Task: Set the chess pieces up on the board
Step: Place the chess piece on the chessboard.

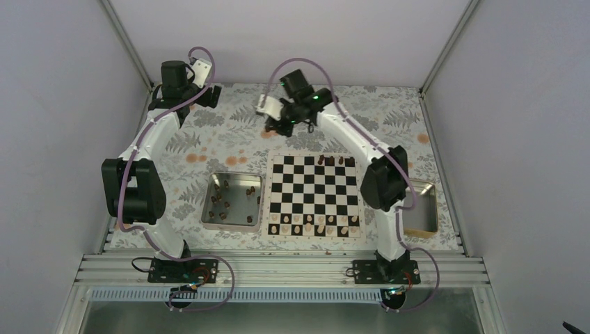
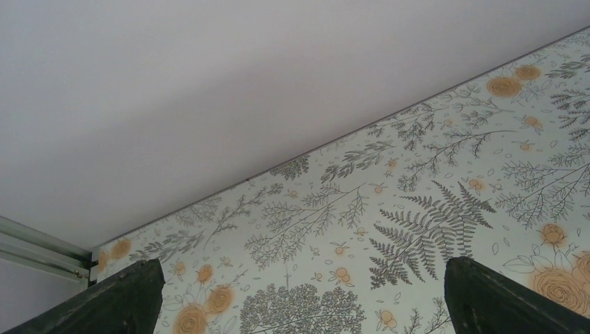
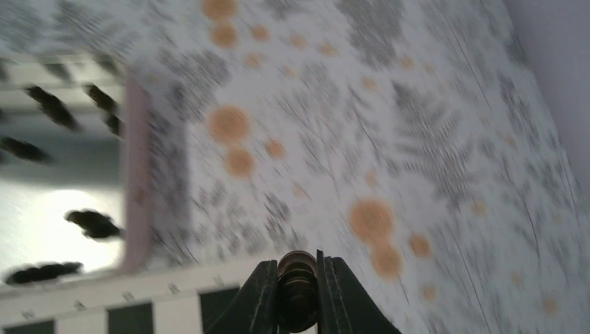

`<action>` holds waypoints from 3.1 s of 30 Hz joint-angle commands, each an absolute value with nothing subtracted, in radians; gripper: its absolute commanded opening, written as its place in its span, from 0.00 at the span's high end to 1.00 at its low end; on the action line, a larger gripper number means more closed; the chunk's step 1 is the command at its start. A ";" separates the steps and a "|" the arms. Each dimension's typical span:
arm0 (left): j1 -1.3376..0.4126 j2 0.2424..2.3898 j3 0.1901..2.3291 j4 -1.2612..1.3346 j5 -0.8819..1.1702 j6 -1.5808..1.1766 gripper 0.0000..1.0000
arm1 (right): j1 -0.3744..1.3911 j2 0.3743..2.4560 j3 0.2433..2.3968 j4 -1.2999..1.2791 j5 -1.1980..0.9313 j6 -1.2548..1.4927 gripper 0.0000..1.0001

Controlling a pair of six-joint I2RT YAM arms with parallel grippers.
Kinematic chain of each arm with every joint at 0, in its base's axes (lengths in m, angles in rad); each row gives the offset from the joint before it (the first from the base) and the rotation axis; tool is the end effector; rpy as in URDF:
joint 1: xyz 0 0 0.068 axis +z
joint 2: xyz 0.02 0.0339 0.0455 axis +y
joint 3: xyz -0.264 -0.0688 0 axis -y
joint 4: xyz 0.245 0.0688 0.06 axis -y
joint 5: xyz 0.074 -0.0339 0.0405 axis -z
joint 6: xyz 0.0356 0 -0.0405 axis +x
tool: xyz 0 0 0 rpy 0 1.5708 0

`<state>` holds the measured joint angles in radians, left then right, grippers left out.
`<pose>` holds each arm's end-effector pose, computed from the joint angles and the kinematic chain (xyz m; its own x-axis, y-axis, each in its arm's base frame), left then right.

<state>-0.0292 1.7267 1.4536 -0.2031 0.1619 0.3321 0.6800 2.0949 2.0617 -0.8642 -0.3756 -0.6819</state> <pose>0.4097 -0.0177 0.3160 -0.3771 0.3329 -0.8643 0.3120 0.9243 0.2199 0.3540 0.3030 0.3102 0.0089 -0.7469 -0.6649 -0.9754 0.1401 -0.1704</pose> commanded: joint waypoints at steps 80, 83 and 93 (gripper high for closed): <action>-0.078 1.759 1.492 -0.210 0.122 0.345 0.00 | 0.420 2.102 1.570 -0.784 -0.315 -0.732 0.90; -0.080 1.759 1.491 -0.209 0.121 0.345 0.00 | 0.419 2.103 1.560 -0.782 -0.311 -0.734 0.89; -0.083 1.760 1.493 -0.209 0.120 0.347 0.00 | 0.419 2.107 1.542 -0.767 -0.297 -0.736 0.85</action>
